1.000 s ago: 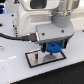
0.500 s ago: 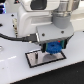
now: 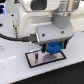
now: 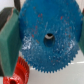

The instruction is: Insert the blue gear onto the right peg, followed by the red gear

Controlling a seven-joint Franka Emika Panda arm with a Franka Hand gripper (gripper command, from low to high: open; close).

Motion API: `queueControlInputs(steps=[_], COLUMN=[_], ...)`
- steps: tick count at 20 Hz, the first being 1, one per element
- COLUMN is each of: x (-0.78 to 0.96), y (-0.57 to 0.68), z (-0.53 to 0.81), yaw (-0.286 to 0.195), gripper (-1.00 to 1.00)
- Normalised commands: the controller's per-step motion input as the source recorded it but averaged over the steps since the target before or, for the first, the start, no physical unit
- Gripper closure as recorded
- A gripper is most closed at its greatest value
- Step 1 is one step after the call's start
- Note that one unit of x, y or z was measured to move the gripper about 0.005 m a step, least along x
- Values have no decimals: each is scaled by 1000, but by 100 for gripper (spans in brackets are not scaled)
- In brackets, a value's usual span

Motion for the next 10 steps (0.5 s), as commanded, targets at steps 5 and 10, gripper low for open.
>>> queueControlInputs(steps=[5, 10], x=[188, 256], y=[-79, -72], z=[321, 26], yaw=[0, 0], gripper=[100, 100])
